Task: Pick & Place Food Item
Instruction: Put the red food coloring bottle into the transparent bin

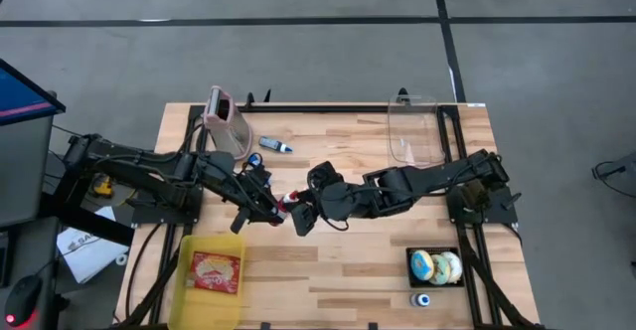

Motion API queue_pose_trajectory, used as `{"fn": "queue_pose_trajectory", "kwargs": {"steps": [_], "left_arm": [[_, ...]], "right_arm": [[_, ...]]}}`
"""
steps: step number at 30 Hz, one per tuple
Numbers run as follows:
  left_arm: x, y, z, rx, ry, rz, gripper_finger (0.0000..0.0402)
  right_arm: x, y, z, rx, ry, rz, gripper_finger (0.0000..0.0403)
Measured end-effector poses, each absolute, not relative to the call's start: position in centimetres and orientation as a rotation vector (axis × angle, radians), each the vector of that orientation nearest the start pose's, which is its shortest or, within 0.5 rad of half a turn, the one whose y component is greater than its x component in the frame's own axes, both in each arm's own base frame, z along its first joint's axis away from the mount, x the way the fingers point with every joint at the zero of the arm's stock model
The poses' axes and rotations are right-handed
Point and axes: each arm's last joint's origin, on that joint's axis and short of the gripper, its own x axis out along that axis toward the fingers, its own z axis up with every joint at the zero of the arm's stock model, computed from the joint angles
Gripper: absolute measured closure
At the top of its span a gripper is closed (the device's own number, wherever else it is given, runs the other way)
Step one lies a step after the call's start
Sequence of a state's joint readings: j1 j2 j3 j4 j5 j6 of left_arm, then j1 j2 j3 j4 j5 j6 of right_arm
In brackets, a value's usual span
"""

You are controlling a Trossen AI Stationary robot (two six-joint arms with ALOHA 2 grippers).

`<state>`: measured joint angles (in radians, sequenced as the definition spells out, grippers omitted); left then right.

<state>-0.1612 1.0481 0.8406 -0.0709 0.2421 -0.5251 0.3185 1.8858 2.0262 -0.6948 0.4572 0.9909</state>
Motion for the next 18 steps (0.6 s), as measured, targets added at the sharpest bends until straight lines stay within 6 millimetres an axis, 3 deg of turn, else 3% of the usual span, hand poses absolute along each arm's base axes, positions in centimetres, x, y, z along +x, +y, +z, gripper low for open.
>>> {"fn": "queue_pose_trajectory", "kwargs": {"steps": [10, 18], "left_arm": [[22.84, -4.42, 31.42, -0.524, 0.377, -0.316, 0.0282], [22.86, -4.4, 31.48, -0.522, 0.369, -0.314, 0.028]], "right_arm": [[40.02, 11.34, 39.84, 0.752, 0.409, -0.364, 0.0193], [40.04, 11.37, 39.82, 0.746, 0.424, -0.343, 0.0262]]}}
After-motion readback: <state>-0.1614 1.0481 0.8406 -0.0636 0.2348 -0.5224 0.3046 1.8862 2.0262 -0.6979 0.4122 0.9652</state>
